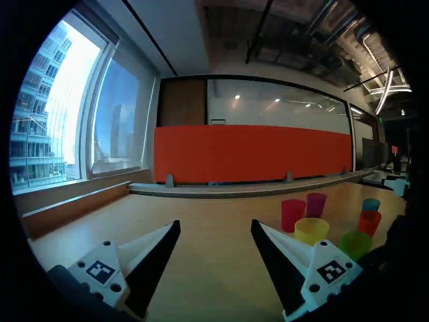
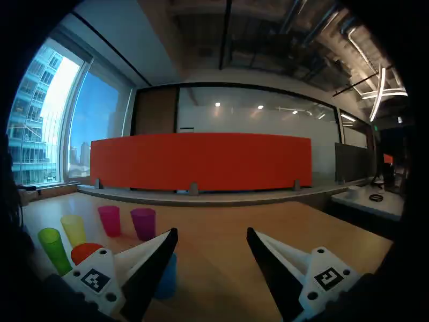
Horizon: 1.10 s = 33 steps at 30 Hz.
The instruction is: Pour water
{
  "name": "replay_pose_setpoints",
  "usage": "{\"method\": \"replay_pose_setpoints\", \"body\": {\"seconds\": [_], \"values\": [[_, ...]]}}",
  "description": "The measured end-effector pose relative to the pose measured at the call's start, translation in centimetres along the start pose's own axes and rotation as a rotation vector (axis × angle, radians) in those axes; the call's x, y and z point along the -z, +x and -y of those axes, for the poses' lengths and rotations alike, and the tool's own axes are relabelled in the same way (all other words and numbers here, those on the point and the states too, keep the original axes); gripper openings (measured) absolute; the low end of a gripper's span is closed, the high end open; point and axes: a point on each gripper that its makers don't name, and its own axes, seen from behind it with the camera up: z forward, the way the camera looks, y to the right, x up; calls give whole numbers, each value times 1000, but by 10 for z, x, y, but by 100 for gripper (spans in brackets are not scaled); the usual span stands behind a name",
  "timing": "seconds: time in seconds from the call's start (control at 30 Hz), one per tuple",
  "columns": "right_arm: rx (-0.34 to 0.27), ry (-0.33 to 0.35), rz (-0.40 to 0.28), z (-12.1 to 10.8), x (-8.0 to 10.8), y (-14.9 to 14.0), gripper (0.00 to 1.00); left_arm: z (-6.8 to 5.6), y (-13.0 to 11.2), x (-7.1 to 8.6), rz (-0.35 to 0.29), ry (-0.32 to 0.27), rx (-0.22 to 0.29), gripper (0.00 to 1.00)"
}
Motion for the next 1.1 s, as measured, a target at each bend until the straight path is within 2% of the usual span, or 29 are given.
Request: {"method": "replay_pose_setpoints", "body": {"seconds": [1.1], "values": [[0, 3, 3, 1, 1, 0, 100, 0, 1, 0, 0, 1, 0, 98]]}}
